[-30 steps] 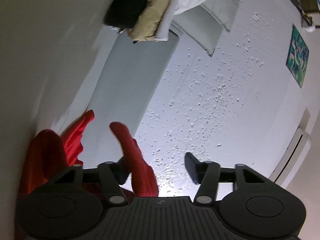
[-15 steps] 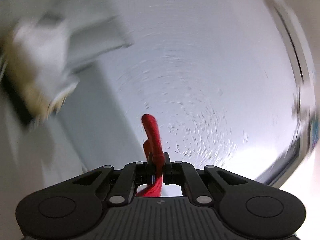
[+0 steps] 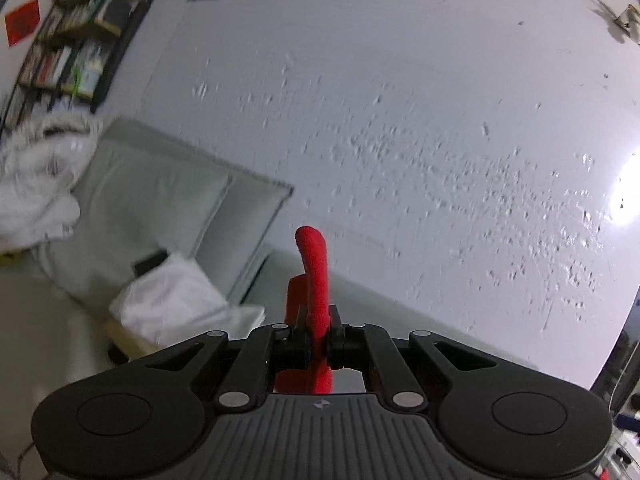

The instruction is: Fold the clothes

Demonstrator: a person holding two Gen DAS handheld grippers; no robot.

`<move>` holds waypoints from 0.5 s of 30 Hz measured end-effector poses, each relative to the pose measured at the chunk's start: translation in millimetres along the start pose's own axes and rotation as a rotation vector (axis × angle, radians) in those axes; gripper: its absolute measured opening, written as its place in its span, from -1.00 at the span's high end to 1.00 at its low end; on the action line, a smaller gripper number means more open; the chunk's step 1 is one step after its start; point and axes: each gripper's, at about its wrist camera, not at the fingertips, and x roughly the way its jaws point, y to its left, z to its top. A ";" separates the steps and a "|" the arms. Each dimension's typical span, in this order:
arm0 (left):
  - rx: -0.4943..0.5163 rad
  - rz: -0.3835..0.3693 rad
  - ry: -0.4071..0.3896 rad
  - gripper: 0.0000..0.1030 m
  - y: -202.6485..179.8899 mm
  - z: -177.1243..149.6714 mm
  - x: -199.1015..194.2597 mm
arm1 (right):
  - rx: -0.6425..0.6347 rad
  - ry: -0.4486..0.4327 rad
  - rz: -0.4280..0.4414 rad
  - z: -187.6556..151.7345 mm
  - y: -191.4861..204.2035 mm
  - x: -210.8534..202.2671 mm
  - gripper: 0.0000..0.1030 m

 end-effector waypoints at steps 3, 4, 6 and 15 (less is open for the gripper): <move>-0.011 0.035 0.055 0.93 34.1 -12.6 22.6 | 0.001 0.021 -0.006 -1.0 -3.5 -8.8 -0.09; -0.028 0.045 0.069 0.93 46.8 -14.5 29.1 | -0.001 0.029 -0.012 -3.1 -4.5 -9.5 -0.09; -0.049 0.068 0.084 0.93 71.3 -15.6 43.5 | -0.007 0.058 -0.025 -9.2 -6.1 -6.8 -0.09; -0.091 0.153 0.124 0.93 159.8 -33.3 110.6 | -0.004 0.168 -0.104 -45.8 -12.8 33.8 -0.09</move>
